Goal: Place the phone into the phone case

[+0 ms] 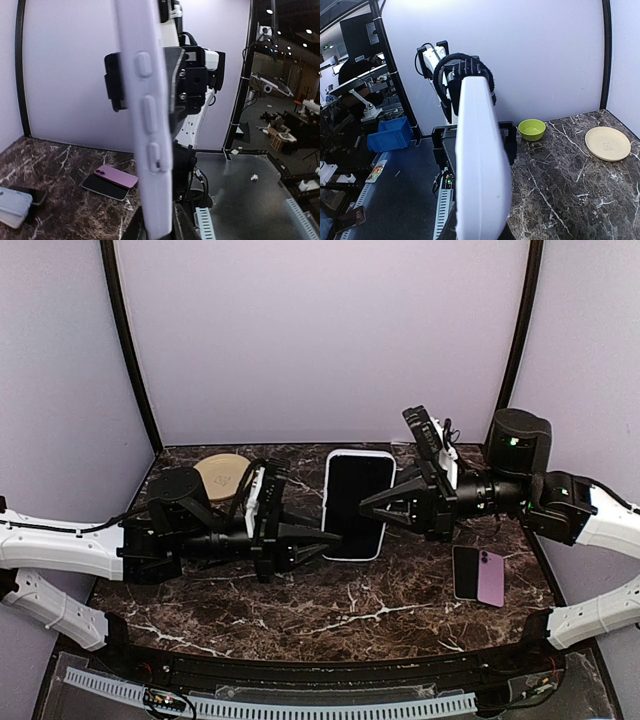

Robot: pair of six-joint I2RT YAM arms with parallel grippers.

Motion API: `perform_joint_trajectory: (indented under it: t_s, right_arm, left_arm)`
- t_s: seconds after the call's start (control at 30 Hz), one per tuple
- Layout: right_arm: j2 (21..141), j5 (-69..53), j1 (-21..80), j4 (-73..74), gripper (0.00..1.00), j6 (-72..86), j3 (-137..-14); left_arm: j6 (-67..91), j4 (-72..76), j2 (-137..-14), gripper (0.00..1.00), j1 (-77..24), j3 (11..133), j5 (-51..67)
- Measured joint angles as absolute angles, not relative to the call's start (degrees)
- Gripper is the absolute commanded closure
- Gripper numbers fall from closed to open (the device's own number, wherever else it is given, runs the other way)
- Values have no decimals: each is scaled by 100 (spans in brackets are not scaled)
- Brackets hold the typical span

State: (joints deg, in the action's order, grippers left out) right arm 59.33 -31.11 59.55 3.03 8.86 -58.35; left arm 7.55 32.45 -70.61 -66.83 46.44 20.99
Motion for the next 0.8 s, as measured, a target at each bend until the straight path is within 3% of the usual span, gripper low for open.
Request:
perform_joint_trajectory:
  t_s: [0.1,0.2,0.27,0.3,0.37,0.53,0.8]
  right_arm:
    - [5933,-3094,5955,309,100,834,-5835]
    - [5931,-3061,5953,318,100,781,-5835]
    - [5929,-3044,5953,336,80,779,-5835]
    - [5929,-3017,5953,338,60,779,-5835]
    - [5933,-2910,5953,336,34,832,-5835]
    - [6029,-1754,5957,148,3,1135,-5911]
    - [6178,663,6440,-993,2,1828,-5415]
  left_arm:
    - [834,3245,-7076,98,-6702,4644,2134]
    - [882,3247,-7083,100,-6702,4644,2163]
    - [884,3247,-7091,100,-6702,4644,2167]
    - [886,3247,-7091,100,-6702,4644,2167]
    - [875,3236,-7094,100,-6705,4644,2112]
    - [812,3068,-7094,100,-6742,4609,1417]
    - [556,3417,-7264,100,-6840,4598,-602]
